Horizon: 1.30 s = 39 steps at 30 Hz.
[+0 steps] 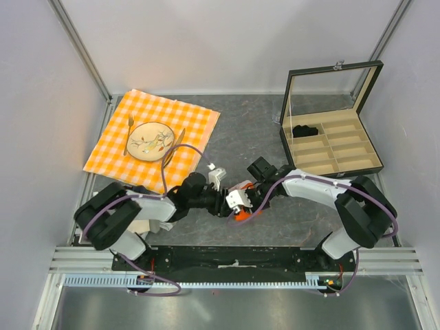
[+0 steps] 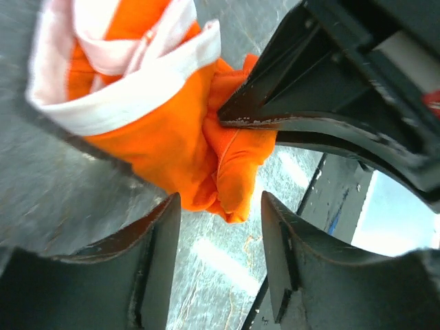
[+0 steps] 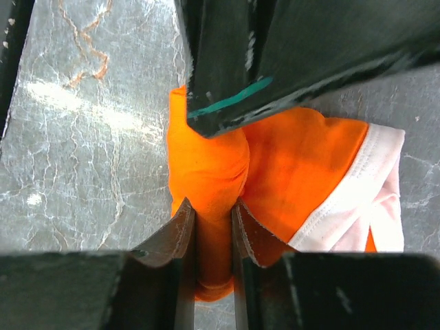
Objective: Roll the underwear
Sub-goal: Roll the underwear to the center of the board.
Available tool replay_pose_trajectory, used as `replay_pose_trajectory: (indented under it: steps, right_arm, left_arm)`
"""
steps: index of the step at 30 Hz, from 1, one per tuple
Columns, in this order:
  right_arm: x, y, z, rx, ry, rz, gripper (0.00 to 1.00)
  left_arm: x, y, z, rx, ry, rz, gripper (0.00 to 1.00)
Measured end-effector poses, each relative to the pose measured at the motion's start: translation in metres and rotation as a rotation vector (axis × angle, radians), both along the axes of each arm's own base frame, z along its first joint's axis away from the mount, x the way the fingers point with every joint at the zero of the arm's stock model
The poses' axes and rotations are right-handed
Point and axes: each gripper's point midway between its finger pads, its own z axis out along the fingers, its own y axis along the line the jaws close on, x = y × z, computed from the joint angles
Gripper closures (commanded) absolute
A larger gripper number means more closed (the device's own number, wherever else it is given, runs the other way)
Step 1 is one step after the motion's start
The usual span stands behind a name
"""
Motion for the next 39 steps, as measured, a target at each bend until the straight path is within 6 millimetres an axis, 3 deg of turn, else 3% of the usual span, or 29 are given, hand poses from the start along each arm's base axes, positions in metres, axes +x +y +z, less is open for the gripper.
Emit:
replay_pose_trajectory:
  steps: [3,5,7,8,14,18,23,29,39]
  right_arm:
    - [-0.001,0.002,0.0,-0.01,0.031,-0.008,0.87]
    - [-0.001,0.002,0.0,-0.016,0.052,-0.015,0.87]
    - [-0.001,0.003,0.0,-0.021,0.074,-0.021,0.87]
    - [-0.002,0.004,0.001,-0.021,0.095,-0.027,0.87]
    - [0.0,0.004,0.001,-0.023,0.222,-0.078,0.87]
    - [0.001,0.004,0.001,-0.026,0.33,-0.116,0.87]
    - [-0.001,0.005,0.0,-0.049,0.466,-0.167,0.87]
    - [-0.012,0.003,-0.001,-0.074,0.587,-0.212,0.86]
    - [-0.022,-0.003,-0.002,-0.11,0.705,-0.265,0.85]
  left_arm:
    - [0.006,0.014,0.018,-0.01,-0.079,0.074,0.34]
    - [0.011,0.023,0.034,-0.028,-0.147,0.119,0.23]
    - [0.014,0.032,0.047,-0.046,-0.208,0.162,0.03]
    - [0.016,0.038,0.052,-0.05,-0.237,0.196,0.01]
    - [0.013,0.076,0.07,-0.102,-0.365,0.331,0.02]
    - [0.002,0.083,0.074,-0.139,-0.449,0.295,0.07]
    - [-0.023,0.069,0.064,-0.113,-0.516,0.149,0.08]
    - [-0.058,0.038,0.044,0.007,-0.64,-0.11,0.07]
    - [-0.038,-0.006,0.018,0.276,-0.88,-0.263,0.06]
